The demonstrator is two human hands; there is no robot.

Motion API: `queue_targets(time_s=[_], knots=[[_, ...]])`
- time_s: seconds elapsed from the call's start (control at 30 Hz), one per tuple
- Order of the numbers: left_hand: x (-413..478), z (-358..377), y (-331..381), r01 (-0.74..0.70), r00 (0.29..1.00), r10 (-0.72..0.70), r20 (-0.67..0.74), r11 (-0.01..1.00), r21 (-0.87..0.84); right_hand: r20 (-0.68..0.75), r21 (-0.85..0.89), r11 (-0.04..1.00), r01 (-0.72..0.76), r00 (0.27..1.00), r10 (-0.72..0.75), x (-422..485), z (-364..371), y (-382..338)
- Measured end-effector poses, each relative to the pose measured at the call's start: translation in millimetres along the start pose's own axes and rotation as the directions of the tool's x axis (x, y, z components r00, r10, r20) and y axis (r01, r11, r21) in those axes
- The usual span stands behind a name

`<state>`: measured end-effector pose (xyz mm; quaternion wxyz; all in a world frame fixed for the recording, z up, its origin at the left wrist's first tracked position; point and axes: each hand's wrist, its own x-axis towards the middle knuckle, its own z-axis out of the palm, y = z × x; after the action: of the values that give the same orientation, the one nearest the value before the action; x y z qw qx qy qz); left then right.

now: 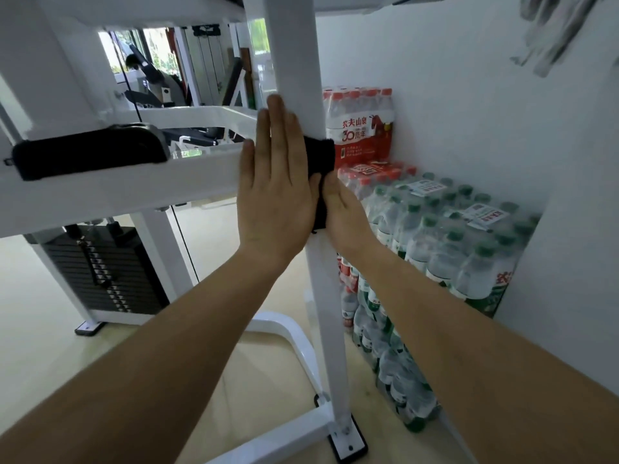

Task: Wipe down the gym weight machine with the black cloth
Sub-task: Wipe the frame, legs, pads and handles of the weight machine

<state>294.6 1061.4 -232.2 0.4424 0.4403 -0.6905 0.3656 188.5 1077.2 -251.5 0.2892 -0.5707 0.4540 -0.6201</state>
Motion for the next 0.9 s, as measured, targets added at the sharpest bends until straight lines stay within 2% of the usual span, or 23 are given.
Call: queue_targets(time_s=[0.17, 0.23, 0.33, 0.4, 0.53, 0.6, 0.7, 0.83, 0.9], knots=[[-14, -3, -12, -0.099, 0.995, 0.098, -0.023, 0.995, -0.025, 0.068, 0.043, 0.998, 0.035, 0.997, -0.038, 4, -7, -23], [-2, -8, -19, -0.088, 0.989, 0.087, -0.122, 0.996, -0.001, 0.071, 0.063, 0.996, 0.069, 0.995, -0.074, 9, -6, -31], [11, -11, -21, -0.032, 0.938, 0.025, -0.346, 0.999, -0.013, 0.056, -0.098, 0.987, 0.126, 0.991, -0.121, 11, -1, -27], [6, -10, -17, -0.032, 0.915, 0.005, -0.404, 0.998, -0.061, 0.015, -0.141, 0.98, 0.143, 0.99, -0.143, 13, 2, -18], [-21, 1, -14, -0.035, 0.945, 0.003, -0.327, 0.995, -0.091, 0.003, -0.096, 0.99, 0.107, 0.994, -0.108, 13, 0, -4], [-34, 6, -11, -0.005, 0.965, -0.048, -0.258, 0.979, -0.204, 0.018, -0.112, 0.99, 0.087, 0.996, -0.086, 10, -2, 2], [-51, 7, 6, 0.141, 0.977, -0.196, -0.087, 0.892, -0.429, 0.025, -0.113, 0.992, 0.048, 0.999, -0.045, 3, -6, 8], [-61, 4, 21, 0.249, 0.947, -0.32, -0.039, 0.802, -0.543, 0.068, -0.161, 0.987, 0.018, 0.998, -0.008, -10, -12, 25], [-65, -2, 26, 0.316, 0.924, -0.382, 0.018, 0.736, -0.598, 0.1, -0.13, 0.991, 0.004, 0.995, 0.01, -17, -15, 29]])
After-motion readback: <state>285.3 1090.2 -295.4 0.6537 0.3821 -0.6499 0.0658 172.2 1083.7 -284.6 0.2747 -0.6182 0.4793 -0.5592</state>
